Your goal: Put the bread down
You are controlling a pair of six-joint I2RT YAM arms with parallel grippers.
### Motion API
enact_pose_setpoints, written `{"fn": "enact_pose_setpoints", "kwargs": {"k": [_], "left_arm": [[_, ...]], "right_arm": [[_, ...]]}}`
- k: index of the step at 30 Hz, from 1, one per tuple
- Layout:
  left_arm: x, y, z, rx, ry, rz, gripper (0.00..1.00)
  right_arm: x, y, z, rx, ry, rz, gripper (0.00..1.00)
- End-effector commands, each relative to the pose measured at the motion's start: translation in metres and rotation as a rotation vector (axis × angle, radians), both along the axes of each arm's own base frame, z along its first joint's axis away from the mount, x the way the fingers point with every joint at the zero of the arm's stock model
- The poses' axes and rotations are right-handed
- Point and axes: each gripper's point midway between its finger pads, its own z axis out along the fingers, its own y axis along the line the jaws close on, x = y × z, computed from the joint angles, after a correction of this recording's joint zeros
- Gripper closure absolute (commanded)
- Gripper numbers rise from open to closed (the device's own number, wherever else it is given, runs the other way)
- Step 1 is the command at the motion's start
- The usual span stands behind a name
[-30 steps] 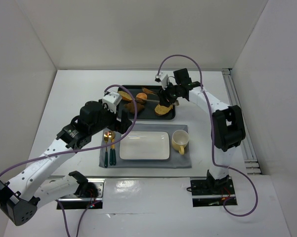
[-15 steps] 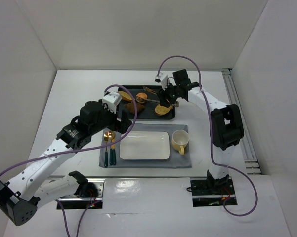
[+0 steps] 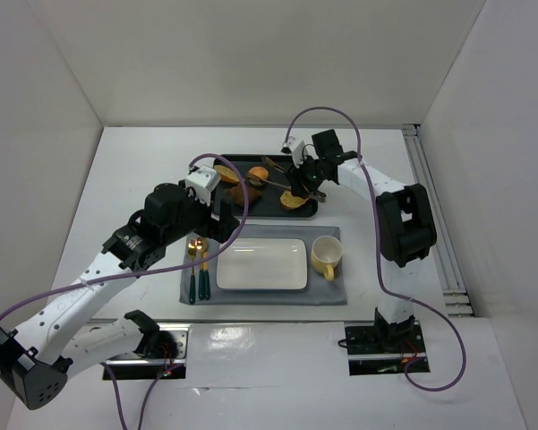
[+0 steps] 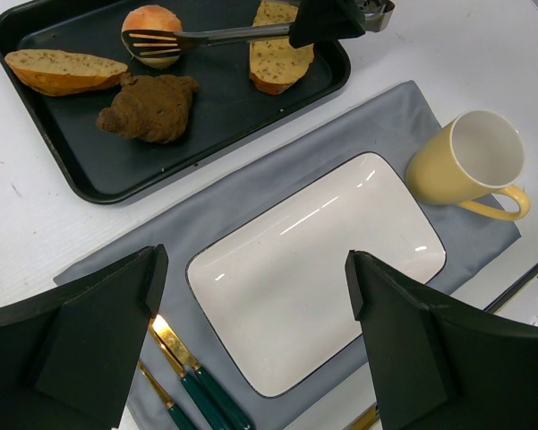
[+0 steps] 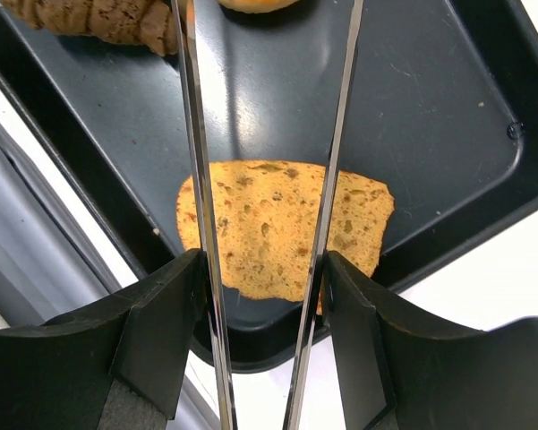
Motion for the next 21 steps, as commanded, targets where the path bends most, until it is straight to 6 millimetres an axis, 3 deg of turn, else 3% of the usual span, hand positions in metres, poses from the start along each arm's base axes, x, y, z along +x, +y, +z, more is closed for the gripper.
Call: {"fn": "enact_pose_setpoints", "kwargs": {"k": [1,21], "left_arm": [[0.0039,-0.0041,0.0110,-0.022,-0.046,-0.009,0.00],[0.0039,-0.0041,0.0110,-0.022,-0.046,-0.009,0.00]], "right_arm": [[0.0101,-0.0057,0.0076,0.004,-0.018,-0.029,0.37],[0.0066,-0.0065,0.0160,0.008,-0.011,-0.036,0.35]]}}
